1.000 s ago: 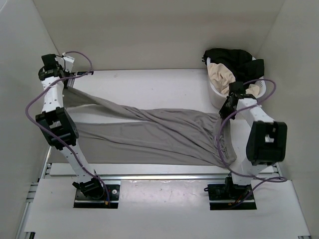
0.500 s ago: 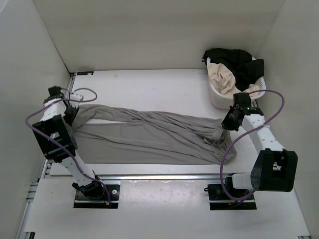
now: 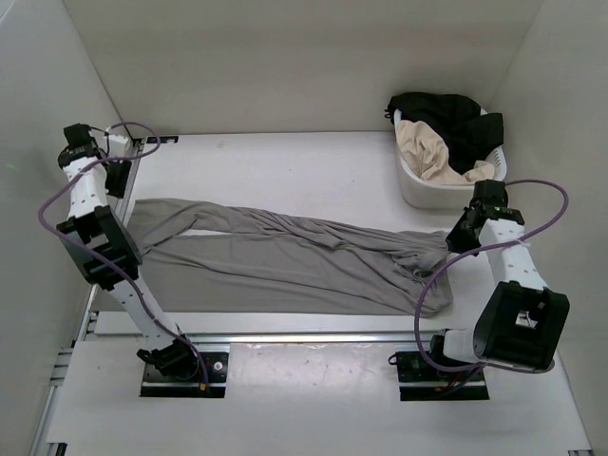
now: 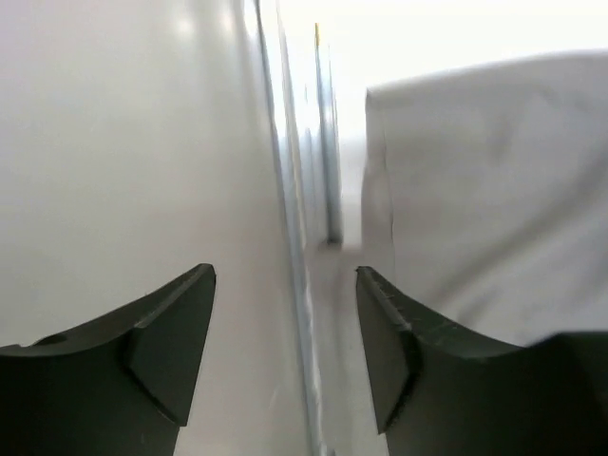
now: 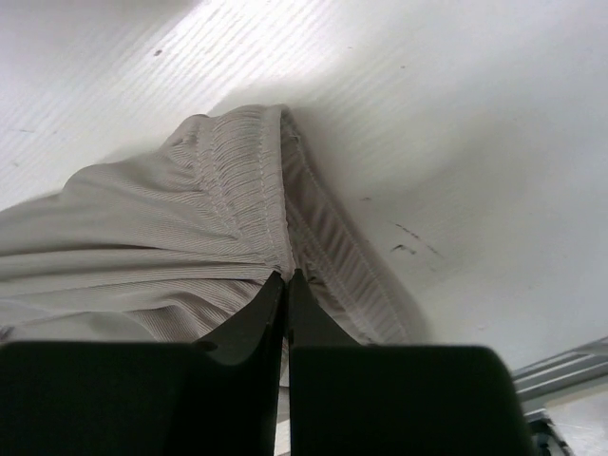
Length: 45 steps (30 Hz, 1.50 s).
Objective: Fold and stack the trousers
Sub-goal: Flatten the trousers out
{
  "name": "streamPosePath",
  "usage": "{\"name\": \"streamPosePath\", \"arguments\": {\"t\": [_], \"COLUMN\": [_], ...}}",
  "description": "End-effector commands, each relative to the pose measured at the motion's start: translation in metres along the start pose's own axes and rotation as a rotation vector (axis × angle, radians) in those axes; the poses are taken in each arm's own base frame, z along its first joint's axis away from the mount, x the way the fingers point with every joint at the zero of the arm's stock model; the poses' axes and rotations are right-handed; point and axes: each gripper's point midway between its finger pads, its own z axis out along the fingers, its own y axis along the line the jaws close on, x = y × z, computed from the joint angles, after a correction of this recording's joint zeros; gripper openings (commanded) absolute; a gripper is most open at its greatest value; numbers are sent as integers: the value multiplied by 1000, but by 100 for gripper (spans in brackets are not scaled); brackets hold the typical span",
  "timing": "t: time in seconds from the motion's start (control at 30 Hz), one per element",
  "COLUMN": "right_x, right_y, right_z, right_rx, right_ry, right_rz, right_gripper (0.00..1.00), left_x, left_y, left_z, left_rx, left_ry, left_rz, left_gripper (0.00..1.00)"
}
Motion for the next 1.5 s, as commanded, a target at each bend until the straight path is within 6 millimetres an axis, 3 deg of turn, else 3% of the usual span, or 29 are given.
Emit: {"name": "streamPosePath", "arguments": {"t": [0.0, 0.03, 0.07, 0.23, 0.27, 0.33, 0.4, 0.57, 0.67, 0.73, 0.77, 0.8, 0.83, 0.9, 1.0, 1.03, 1.1, 1.2, 1.27, 1.3, 1.33, 1.37, 1.43, 1.47], "right_x": [-10, -13, -12, -18, -15, -16, -15, -19, -27, -31, -34, -32, -36, -39, -64, -75, -105, -126, -134, -135, -135, -129, -126, -121], "right_y": [-2, -1, 1, 1, 2, 2, 2, -1, 3, 6, 7, 6, 8, 9, 19, 21, 36, 50, 55, 55, 53, 51, 39, 35], "right_z": [-6, -5, -5, 0, -1, -3, -6, -9, -11, -14, -14, -14, -16, -16, -21, -21, -38, -59, -81, -87, -100, -101, -112, -110], "right_rx": [-6, -6, -17, -4, -11, -11, -11, 6, 0, -12, -14, -10, -15, -15, -34, -36, -86, -152, -190, -196, -210, -211, -207, -194], "right_ry": [2, 3, 8, 25, 38, 38, 38, 27, 11, 2, 0, 8, -3, -5, -55, -75, -143, -198, -252, -268, -297, -295, -328, -326], "right_rz": [-59, -59, -59, -93, -93, -93, -93, -93, -92, -92, -91, -92, -100, -100, -98, -89, -97, -93, -95, -95, -90, -79, -47, -44], "right_gripper": [0, 0, 0, 0, 0, 0, 0, 0, 0, 0, 0, 0, 0, 0, 0, 0, 0, 0, 0, 0, 0, 0, 0, 0], "left_x": [10, 0, 4, -12, -20, -17, -10, 32, 49, 60, 58, 51, 54, 40, 4, -28, -70, -110, -119, -117, -113, -100, -95, -79], "left_y": [-27, -31, -38, -68, -63, -68, -74, -109, -109, -115, -114, -110, -115, -113, -88, -64, -32, 1, 12, 11, 13, 8, 8, 7], "left_z": [49, 53, 69, 102, 104, 119, 125, 136, 137, 147, 149, 149, 153, 151, 133, 112, 84, 25, -6, -12, -16, -13, -28, -25], "left_rx": [91, 105, 133, 240, 227, 236, 248, 338, 320, 330, 327, 315, 333, 343, 281, 219, 124, 20, -17, -21, -37, -30, -48, -45], "left_ry": [86, 70, 88, 52, 37, 56, 75, 183, 251, 285, 281, 267, 272, 225, 137, 41, -105, -258, -304, -305, -293, -259, -262, -227], "left_rz": [-37, -27, -28, -19, -39, -83, -84, -30, -21, -19, -19, -29, -32, -49, -73, -71, -68, -41, 0, 17, 45, 59, 79, 79], "left_gripper": [73, 76, 78, 85, 85, 85, 85, 71, 70, 59, 44, 14, 14, 14, 14, 14, 14, 14, 14, 14, 14, 14, 14, 14]}}
